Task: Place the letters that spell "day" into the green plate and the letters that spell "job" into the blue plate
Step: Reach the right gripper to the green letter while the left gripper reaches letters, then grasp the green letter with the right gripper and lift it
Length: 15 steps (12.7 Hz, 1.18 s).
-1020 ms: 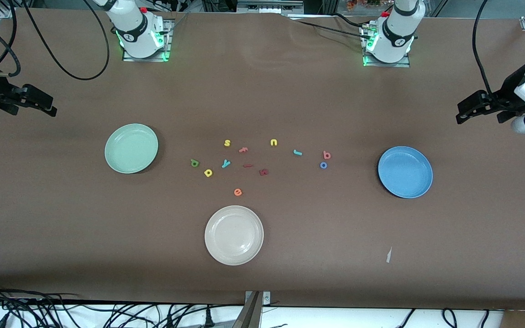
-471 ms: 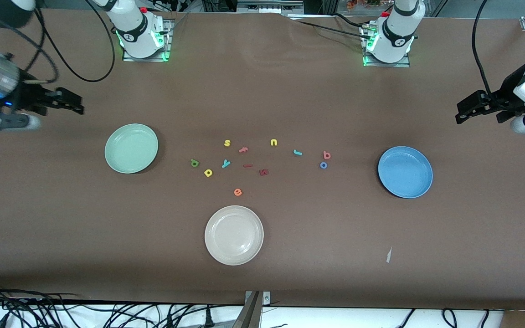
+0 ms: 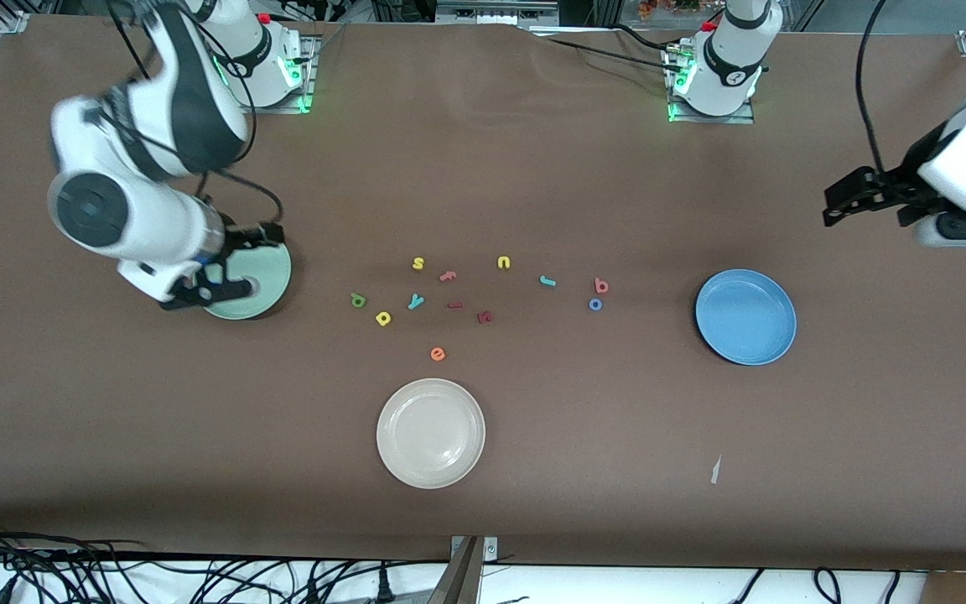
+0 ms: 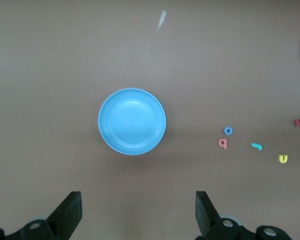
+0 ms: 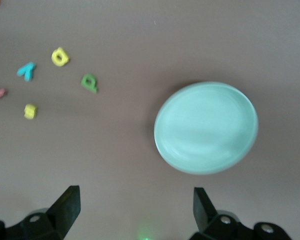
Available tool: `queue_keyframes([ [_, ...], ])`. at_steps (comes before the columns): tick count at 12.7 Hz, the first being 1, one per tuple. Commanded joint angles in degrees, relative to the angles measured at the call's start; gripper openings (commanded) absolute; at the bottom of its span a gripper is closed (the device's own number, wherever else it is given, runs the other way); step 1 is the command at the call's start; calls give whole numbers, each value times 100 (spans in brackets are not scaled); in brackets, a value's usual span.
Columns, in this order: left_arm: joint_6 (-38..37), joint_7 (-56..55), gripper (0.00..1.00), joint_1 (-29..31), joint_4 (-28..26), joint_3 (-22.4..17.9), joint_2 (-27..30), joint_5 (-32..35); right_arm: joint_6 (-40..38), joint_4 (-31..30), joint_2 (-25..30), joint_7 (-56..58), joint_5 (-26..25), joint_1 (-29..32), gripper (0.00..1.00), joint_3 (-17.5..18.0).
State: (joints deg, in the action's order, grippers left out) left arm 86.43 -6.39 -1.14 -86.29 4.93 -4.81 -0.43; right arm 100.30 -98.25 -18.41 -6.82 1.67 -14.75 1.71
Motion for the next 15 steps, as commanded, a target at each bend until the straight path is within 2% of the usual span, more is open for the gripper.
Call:
queue_keyframes([
  [1,-21,33,100,-228,-378,8,42,25,1310,-710,-127,-738,53,-343,100,-13],
  [5,260,251,100,-544,-881,8,-81,-1,3246,-1600,-399,-1959,53,-765,100,-4],
  [7,409,410,100,-790,-881,8,-247,-1,3828,-1662,-724,-2786,53,-932,99,-4],
  [9,638,471,100,-966,-924,8,-738,-1,4206,-1663,-1005,-3035,44,-994,98,-12],
  [12,1041,595,100,-1090,-1073,8,-978,-158,4472,-1663,-1261,-3702,35,-1021,78,-39],
  [15,2050,543,100,-1125,-1862,8,-952,-510,4472,-1645,-1305,-4309,35,-1021,68,-39],
])
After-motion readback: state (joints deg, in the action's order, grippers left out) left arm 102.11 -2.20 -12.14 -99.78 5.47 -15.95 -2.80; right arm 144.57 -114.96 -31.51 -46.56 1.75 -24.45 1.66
